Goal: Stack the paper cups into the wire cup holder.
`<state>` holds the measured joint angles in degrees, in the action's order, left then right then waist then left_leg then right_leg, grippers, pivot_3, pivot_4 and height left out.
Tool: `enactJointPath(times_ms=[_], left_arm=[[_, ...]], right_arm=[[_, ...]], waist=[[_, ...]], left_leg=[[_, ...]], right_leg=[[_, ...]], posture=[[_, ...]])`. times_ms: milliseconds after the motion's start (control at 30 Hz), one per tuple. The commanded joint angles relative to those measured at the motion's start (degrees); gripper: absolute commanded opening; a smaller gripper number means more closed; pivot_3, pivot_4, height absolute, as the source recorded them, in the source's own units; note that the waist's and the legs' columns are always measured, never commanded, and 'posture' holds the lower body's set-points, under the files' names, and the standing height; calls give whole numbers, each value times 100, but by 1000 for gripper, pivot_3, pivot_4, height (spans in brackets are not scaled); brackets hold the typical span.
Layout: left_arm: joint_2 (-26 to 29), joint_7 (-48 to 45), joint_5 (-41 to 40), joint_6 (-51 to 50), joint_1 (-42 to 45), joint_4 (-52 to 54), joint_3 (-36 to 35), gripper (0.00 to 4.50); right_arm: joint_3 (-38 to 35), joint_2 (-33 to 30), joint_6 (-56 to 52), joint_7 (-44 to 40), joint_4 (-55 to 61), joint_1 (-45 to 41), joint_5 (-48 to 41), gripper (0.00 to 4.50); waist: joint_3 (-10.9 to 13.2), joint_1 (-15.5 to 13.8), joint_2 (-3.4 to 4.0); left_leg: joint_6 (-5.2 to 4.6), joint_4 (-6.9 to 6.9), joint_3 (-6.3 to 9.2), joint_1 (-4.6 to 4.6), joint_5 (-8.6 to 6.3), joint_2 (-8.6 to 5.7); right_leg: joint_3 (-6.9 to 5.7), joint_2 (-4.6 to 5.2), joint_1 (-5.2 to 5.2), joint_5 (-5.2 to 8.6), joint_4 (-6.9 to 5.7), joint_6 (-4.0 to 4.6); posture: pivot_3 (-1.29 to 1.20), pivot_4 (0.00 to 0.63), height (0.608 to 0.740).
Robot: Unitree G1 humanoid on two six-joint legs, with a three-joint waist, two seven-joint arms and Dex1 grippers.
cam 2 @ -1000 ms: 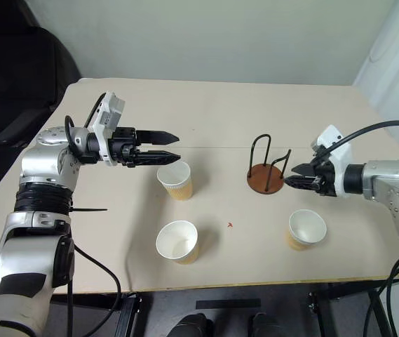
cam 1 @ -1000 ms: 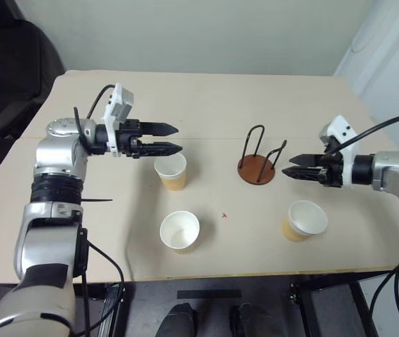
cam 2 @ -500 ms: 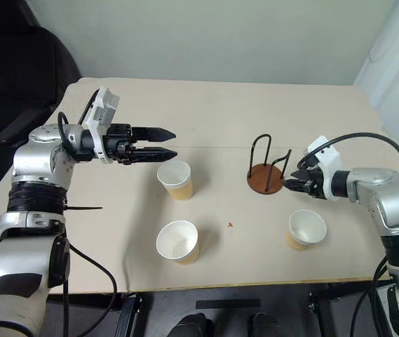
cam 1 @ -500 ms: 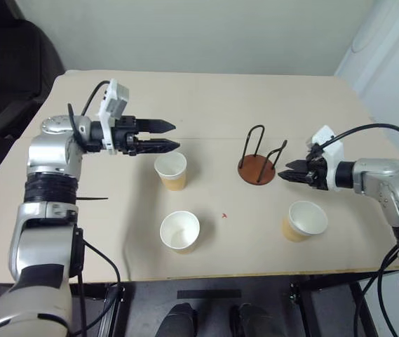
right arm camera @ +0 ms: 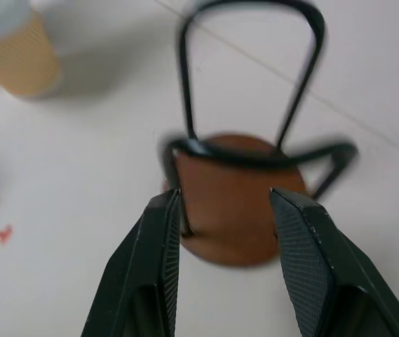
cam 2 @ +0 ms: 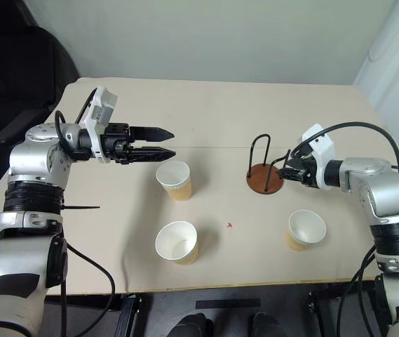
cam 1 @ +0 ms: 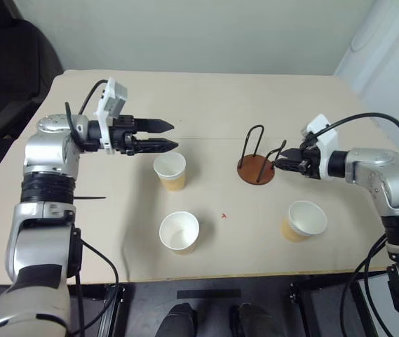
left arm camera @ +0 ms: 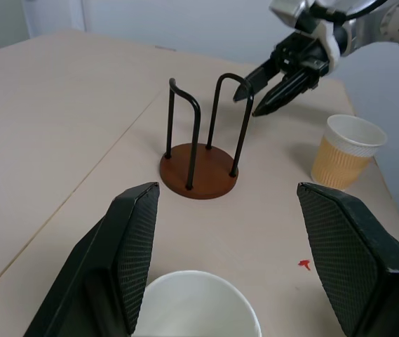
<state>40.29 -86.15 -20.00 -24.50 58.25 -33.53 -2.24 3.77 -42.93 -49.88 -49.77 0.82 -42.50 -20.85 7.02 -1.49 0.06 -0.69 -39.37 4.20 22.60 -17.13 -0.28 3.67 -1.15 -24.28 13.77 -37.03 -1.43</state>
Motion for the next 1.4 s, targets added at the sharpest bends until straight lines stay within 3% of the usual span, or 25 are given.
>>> enactJointPath(times_ms=[33,700,1400], left_arm=[[73,-16,-82,-19,104,189,-54,3365],[115,59,-108,-44,59,251,-96,3365],[122,78,-60,19,141,142,-84,3365]], right_arm=[[24,-43,-48,-151,224,-203,-72,1969],[418,711,-307,411,488,-60,89,1969],[317,1217,-157,1206,220,-98,546,1969]], waist=[[0,0,0],[0,25,0],[0,27,0]], left_leg=[[0,0,0,0,0,0],[0,10,0,1,0,0],[1,16,1,2,0,0]], right_leg=[[0,0,0,0,1,0],[0,0,-5,0,5,0],[-1,2,-11,0,6,0]], posture=[[0,150,740],[0,150,740],[0,150,740]])
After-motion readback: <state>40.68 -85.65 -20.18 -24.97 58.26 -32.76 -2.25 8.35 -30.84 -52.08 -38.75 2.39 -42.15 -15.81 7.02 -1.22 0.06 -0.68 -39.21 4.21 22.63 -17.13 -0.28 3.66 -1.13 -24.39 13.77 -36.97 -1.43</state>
